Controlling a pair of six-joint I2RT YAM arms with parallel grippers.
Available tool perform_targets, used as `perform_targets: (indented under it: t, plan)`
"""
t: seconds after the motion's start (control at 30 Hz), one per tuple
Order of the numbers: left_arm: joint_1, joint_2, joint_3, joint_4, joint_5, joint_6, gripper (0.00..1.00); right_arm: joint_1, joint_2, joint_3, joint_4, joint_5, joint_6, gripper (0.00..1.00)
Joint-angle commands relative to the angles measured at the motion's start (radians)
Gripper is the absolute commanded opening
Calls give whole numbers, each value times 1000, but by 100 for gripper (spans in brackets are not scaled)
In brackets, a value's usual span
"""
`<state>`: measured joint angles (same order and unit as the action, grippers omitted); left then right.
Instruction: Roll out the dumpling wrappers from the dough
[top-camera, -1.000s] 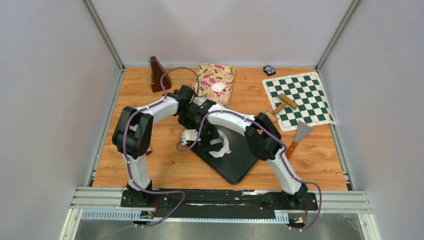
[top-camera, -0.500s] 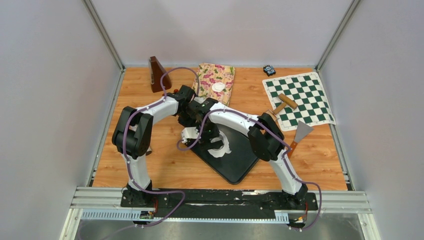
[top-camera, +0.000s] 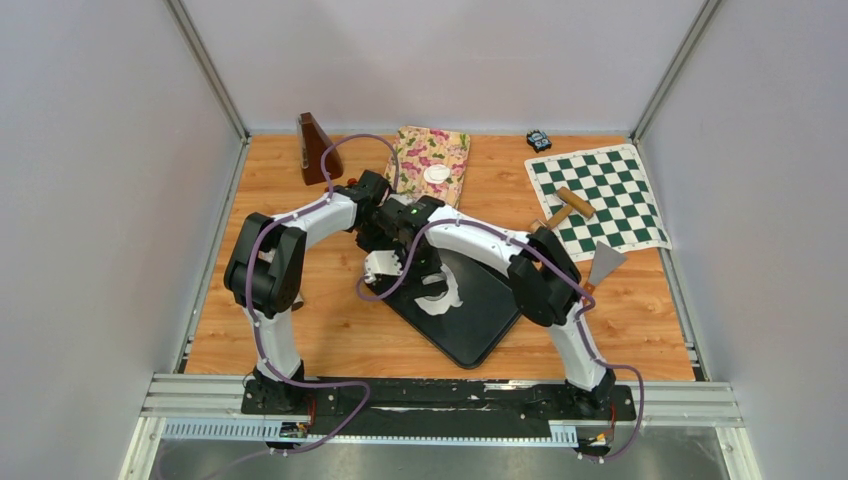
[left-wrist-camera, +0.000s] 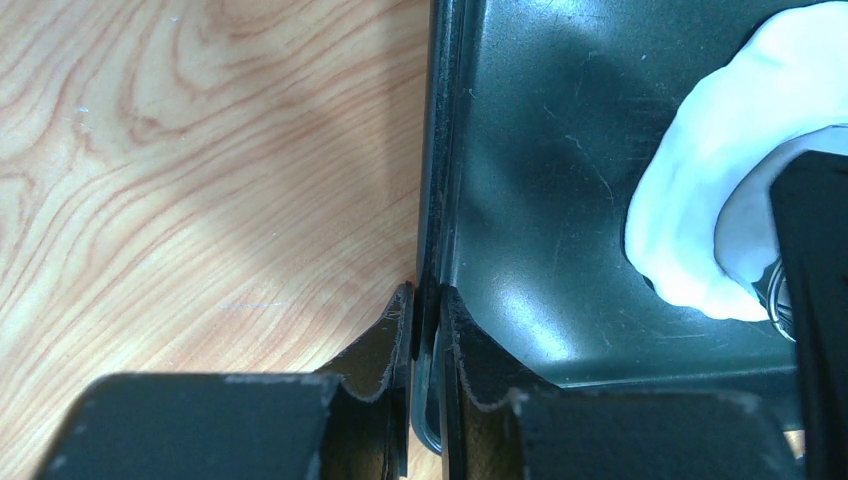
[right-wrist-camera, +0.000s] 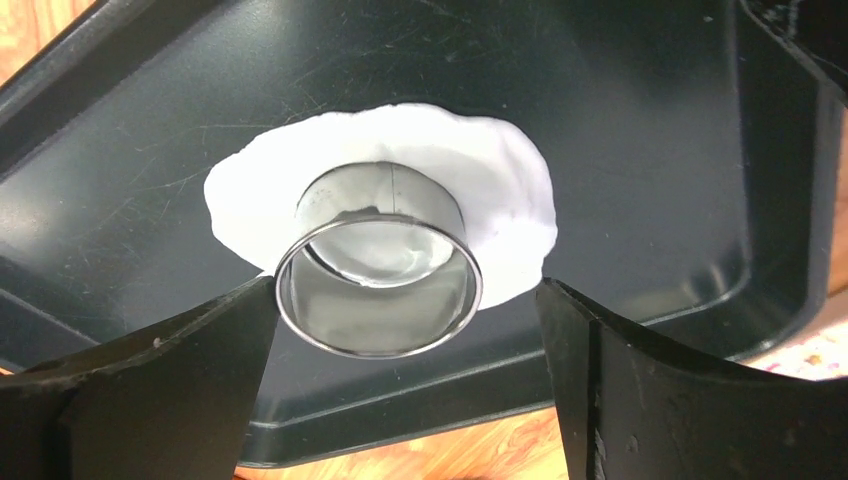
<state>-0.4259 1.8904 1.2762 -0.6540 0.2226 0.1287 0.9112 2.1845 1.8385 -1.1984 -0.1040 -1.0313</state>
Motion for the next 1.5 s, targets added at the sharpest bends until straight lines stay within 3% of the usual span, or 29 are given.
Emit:
perform_targets:
  t: [0.0, 0.27, 0.47, 0.67, 1.17, 1.47]
  plan:
    - [-10, -56, 16, 19, -6, -6, 0, 5, -122, -26, 63, -5, 35, 100]
    - [-10, -56, 19, 19, -6, -6, 0, 5, -270, -212, 211, -30, 63, 100]
    - [-10, -59, 18, 18, -2, -3, 0, -6, -366, -396, 482, -70, 105, 100]
    - [-10, -64, 17, 20, 1, -2, 0, -22, -424, -509, 622, -109, 126, 100]
    - [-10, -69, 15, 21, 1, 0, 0, -55, -407, -492, 517, -254, 121, 100]
    - [-10, -67, 17, 19, 4, -2, 0, -57, -353, -487, 535, -207, 155, 99]
